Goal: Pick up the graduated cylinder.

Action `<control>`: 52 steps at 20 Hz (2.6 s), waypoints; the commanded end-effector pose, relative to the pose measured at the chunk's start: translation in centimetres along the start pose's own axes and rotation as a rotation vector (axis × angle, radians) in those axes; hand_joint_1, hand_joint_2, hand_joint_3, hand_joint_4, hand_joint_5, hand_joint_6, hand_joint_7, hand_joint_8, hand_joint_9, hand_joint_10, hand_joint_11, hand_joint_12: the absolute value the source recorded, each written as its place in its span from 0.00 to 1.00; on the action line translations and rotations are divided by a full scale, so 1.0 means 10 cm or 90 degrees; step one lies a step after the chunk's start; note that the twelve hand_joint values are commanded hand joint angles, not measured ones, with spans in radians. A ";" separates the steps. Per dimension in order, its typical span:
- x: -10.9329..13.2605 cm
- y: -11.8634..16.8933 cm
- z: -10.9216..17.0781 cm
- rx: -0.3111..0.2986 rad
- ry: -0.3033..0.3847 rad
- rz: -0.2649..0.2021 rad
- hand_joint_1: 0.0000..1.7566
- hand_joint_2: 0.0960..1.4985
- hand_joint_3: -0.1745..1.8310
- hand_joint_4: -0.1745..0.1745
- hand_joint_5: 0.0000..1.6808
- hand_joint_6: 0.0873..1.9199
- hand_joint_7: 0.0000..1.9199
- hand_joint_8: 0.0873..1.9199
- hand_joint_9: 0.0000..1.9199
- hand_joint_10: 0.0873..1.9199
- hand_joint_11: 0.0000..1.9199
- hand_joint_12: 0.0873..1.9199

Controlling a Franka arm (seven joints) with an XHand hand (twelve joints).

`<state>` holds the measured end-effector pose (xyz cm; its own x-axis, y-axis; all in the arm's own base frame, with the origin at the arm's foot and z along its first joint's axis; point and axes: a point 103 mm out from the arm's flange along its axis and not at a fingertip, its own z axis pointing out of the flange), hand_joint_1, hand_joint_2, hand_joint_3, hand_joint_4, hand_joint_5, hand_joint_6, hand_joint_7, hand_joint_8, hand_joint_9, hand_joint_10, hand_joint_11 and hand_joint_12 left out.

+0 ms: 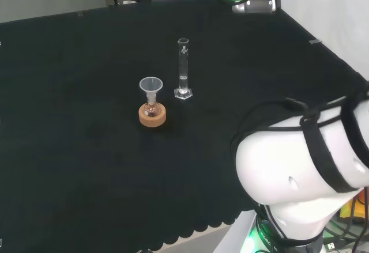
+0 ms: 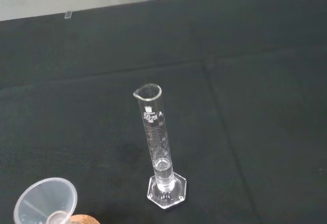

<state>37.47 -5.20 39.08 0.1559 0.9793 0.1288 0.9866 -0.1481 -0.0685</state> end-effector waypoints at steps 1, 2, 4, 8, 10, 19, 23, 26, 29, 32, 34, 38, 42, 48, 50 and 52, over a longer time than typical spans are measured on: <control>-0.38 0.71 0.61 -0.024 0.097 -0.004 0.34 0.71 0.08 0.32 0.21 0.00 0.06 0.33 0.18 0.37 0.07 0.73; -0.38 0.76 0.68 -0.019 0.107 -0.007 0.36 0.70 0.07 0.32 0.21 0.00 0.06 0.34 0.19 0.37 0.08 0.73; -0.37 0.82 0.82 -0.015 0.115 -0.015 0.39 0.69 0.07 0.31 0.21 0.00 0.07 0.35 0.20 0.36 0.09 0.72; -0.36 0.85 1.09 -0.006 0.143 -0.027 0.42 0.67 0.05 0.30 0.23 0.00 0.11 0.36 0.26 0.35 0.11 0.71; -0.36 0.83 1.21 -0.001 0.151 -0.037 0.43 0.66 0.04 0.29 0.24 0.00 0.13 0.37 0.27 0.34 0.12 0.71; -0.42 0.71 1.54 0.009 0.232 -0.071 0.51 0.64 0.00 0.29 0.25 0.00 0.11 0.36 0.24 0.33 0.13 0.70; -0.40 0.68 1.75 0.004 0.263 -0.089 0.51 0.64 0.00 0.28 0.26 0.00 0.12 0.37 0.25 0.34 0.14 0.70; -0.38 0.68 1.90 0.002 0.281 -0.086 0.51 0.64 0.00 0.28 0.26 0.00 0.13 0.37 0.26 0.34 0.16 0.70; -0.37 0.70 2.00 -0.008 0.299 -0.085 0.52 0.63 0.00 0.28 0.27 0.00 0.14 0.37 0.27 0.33 0.17 0.69; -0.37 0.73 2.10 -0.019 0.328 -0.080 0.55 0.61 0.00 0.26 0.27 0.00 0.17 0.37 0.31 0.32 0.21 0.68; -0.37 0.75 2.18 -0.022 0.349 -0.088 0.58 0.59 0.00 0.25 0.29 0.00 0.19 0.37 0.34 0.30 0.23 0.66; -0.36 0.79 2.37 -0.004 0.375 -0.085 0.60 0.58 0.00 0.27 0.32 0.00 0.21 0.36 0.36 0.27 0.25 0.65; -0.35 0.82 2.51 0.014 0.377 -0.081 0.60 0.58 0.00 0.27 0.32 0.00 0.20 0.35 0.34 0.26 0.25 0.65; -0.39 0.80 2.61 0.030 0.387 -0.086 0.60 0.58 0.00 0.28 0.32 0.00 0.19 0.35 0.34 0.26 0.25 0.65; -0.40 0.80 2.64 0.034 0.391 -0.089 0.60 0.58 0.00 0.28 0.32 0.00 0.19 0.35 0.34 0.27 0.24 0.65; -0.42 0.78 2.67 0.034 0.395 -0.091 0.60 0.58 0.00 0.28 0.32 0.00 0.19 0.35 0.34 0.27 0.24 0.65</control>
<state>44.11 -9.60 19.68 0.0191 0.7656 0.6431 0.9972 -0.0607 0.0427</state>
